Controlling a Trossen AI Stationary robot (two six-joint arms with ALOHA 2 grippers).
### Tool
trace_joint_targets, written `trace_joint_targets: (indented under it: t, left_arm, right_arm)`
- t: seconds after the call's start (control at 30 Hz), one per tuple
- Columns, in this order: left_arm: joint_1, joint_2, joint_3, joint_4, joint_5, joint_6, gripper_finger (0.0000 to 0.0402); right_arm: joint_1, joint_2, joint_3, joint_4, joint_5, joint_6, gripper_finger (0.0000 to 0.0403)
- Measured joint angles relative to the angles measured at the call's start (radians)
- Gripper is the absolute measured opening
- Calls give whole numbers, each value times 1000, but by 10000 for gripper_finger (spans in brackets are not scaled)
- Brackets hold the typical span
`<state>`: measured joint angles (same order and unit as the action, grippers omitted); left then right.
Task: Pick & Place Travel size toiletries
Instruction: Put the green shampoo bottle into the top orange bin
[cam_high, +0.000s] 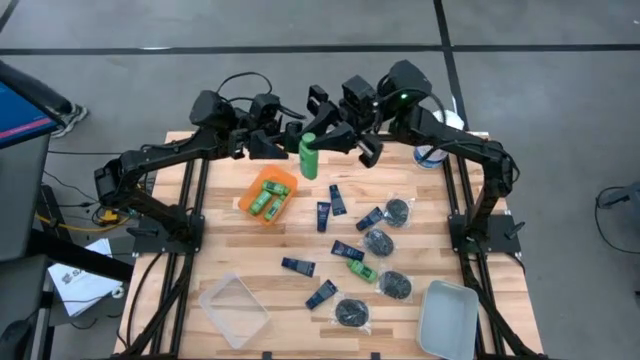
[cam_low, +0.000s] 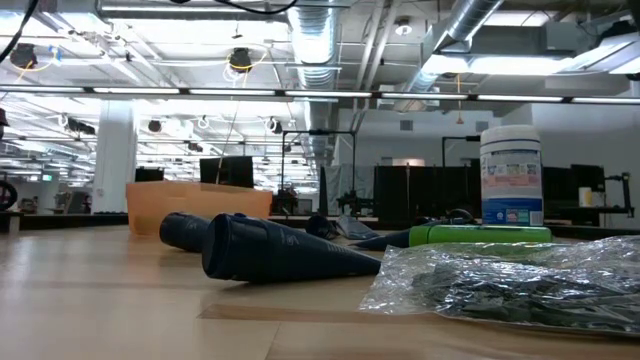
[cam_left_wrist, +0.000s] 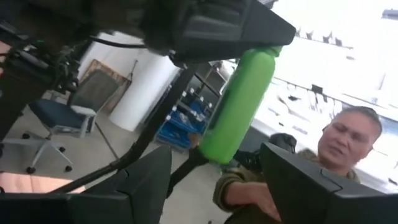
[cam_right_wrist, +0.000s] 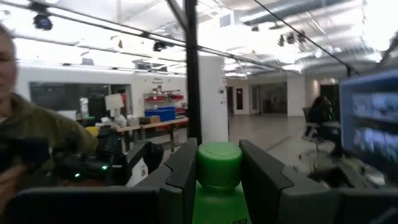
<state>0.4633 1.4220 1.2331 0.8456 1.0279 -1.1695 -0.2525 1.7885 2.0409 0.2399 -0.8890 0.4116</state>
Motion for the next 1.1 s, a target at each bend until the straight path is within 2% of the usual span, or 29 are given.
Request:
trace_joint_targets:
  t: [0.07,0.17,0.27,0.33,0.47,0.57,0.73,0.93,1.1]
  left_arm:
    - [0,0,0,0,-21,-21,239]
    - [0,0,0,0,-47,-46,236]
    - [0,0,0,0,-85,-70,234]
    - [0,0,0,1,-115,-77,234]
    - [0,0,0,0,-170,-109,234]
    - [3,0,0,-1,-207,-165,232]
    - [10,0,0,0,-257,-270,230]
    - [13,0,0,-36,-279,-419,230]
    - [13,0,0,-86,-281,-443,230]
  right_arm:
    - [-4,-1,33,-30,-25,-33,88]
    - [-6,0,122,-178,-32,-145,88]
    - [-6,-1,246,-449,-17,-398,88]
    - [5,-3,318,-633,54,-603,88]
    - [40,-48,286,-796,220,-953,88]
    - [70,-67,291,-887,318,-1153,88]
    - [115,-67,290,-981,446,-1367,88]
    - [175,-67,290,-1066,637,-1709,88]
    - [213,-66,290,-1069,730,-1865,88]
